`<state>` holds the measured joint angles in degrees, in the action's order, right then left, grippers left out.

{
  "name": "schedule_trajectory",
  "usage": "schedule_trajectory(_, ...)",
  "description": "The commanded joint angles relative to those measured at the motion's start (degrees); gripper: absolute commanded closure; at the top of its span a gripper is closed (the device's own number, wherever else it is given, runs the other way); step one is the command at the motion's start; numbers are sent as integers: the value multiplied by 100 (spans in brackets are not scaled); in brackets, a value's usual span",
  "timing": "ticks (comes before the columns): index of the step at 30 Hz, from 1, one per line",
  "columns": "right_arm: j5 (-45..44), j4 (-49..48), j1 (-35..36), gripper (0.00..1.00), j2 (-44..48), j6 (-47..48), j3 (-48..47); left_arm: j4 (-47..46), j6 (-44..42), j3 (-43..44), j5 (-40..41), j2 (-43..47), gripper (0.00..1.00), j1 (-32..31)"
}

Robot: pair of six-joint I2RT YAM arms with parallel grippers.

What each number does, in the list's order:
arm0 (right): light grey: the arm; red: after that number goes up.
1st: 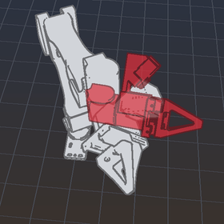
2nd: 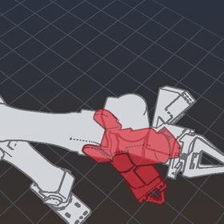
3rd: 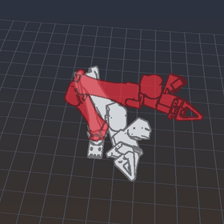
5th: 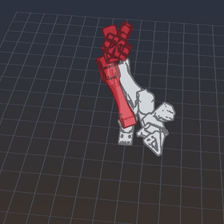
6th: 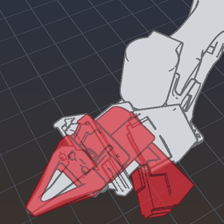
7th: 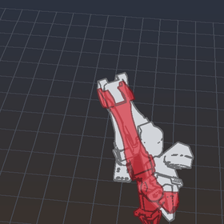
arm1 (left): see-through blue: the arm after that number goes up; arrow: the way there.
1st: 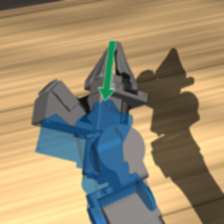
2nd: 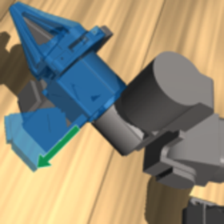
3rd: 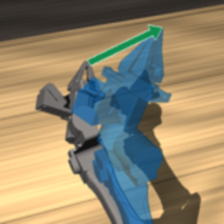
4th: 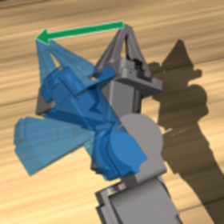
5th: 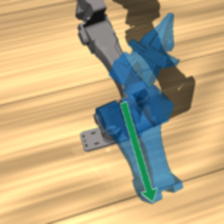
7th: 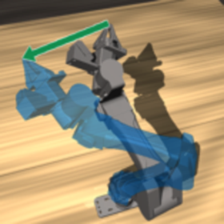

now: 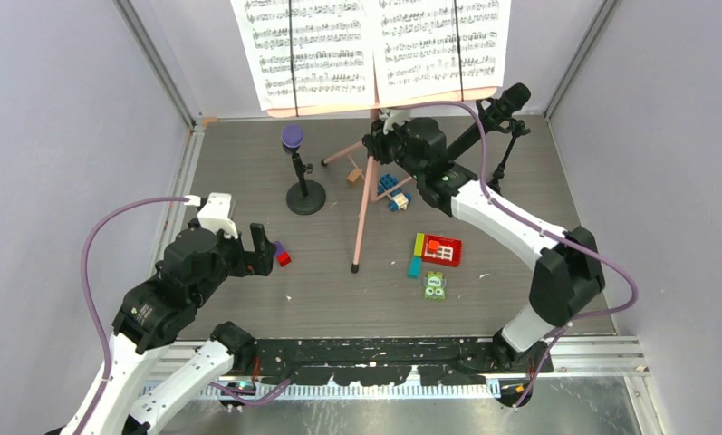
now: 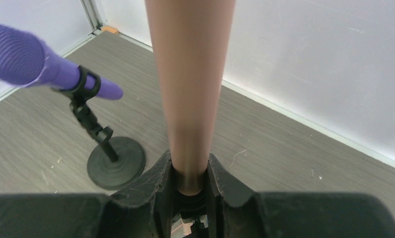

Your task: Pack up the instrument practice props

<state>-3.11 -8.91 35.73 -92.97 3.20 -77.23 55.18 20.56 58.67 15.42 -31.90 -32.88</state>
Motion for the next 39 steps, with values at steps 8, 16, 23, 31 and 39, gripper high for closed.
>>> schedule_trajectory(8, -651, 847, 756, 99, 1406, -497, 1253, -95, -61, -31, -22, 35, 6, -5)
schedule_trajectory(16, -794, 1141, 1068, 99, 2003, -733, 1857, -103, -61, -37, -21, 75, 6, -7)
schedule_trajectory(23, -839, 984, 1070, 95, 1997, -784, 2059, -103, -61, -33, -21, 70, 6, -7)
schedule_trajectory(31, -853, 498, 1068, 58, 2130, -961, 2107, -108, -61, -47, -4, 47, 6, -6)
schedule_trajectory(39, -901, 76, 1068, 46, 2258, -1135, 2157, -110, -61, -39, -21, 35, 6, -5)
